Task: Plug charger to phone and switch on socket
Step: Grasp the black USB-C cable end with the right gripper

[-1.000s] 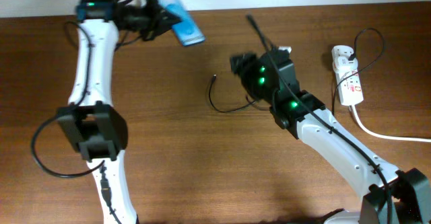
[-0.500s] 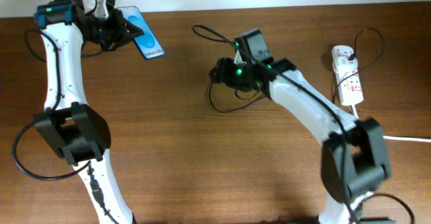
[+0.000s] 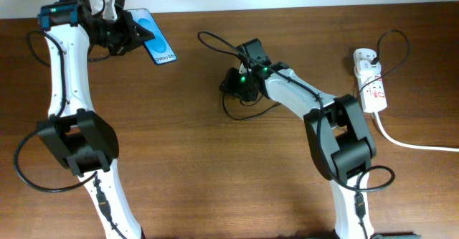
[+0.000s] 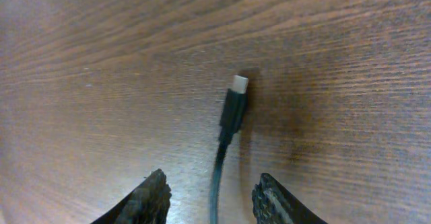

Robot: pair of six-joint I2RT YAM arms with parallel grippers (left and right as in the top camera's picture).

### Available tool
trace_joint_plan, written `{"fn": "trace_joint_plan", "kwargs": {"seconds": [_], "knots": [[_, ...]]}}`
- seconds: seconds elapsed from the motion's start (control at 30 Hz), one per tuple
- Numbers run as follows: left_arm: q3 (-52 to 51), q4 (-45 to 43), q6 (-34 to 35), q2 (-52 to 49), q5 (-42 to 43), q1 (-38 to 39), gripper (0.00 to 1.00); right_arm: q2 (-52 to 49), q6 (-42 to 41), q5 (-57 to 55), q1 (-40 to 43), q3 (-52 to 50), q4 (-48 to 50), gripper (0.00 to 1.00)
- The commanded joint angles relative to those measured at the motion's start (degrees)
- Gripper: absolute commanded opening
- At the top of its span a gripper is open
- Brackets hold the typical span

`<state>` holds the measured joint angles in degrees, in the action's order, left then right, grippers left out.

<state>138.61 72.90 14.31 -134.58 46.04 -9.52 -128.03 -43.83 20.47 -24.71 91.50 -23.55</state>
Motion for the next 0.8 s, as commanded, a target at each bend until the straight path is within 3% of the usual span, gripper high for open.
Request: {"fn": "trace_joint_plan", "kwargs": {"seconds": [0.0, 0.33, 0.77], "knots": [[0.57, -0.11, -1.14, 0.5, 2.16, -0.11, 0.0, -1.73, -0.87, -0.76, -0.96, 1.07, 1.55, 0.41], [0.57, -0.07, -1.14, 0.5, 2.16, -0.02, 0.0, -3.63, -2.32, -4.63, -1.22, 0.96, 3.21, 0.39], [0.57, 0.33, -1.14, 0.48, 2.19, -0.02, 0.0, -3.63, -2.89, -12.04, -4.15, 0.63, 1.2, 0.27]]}}
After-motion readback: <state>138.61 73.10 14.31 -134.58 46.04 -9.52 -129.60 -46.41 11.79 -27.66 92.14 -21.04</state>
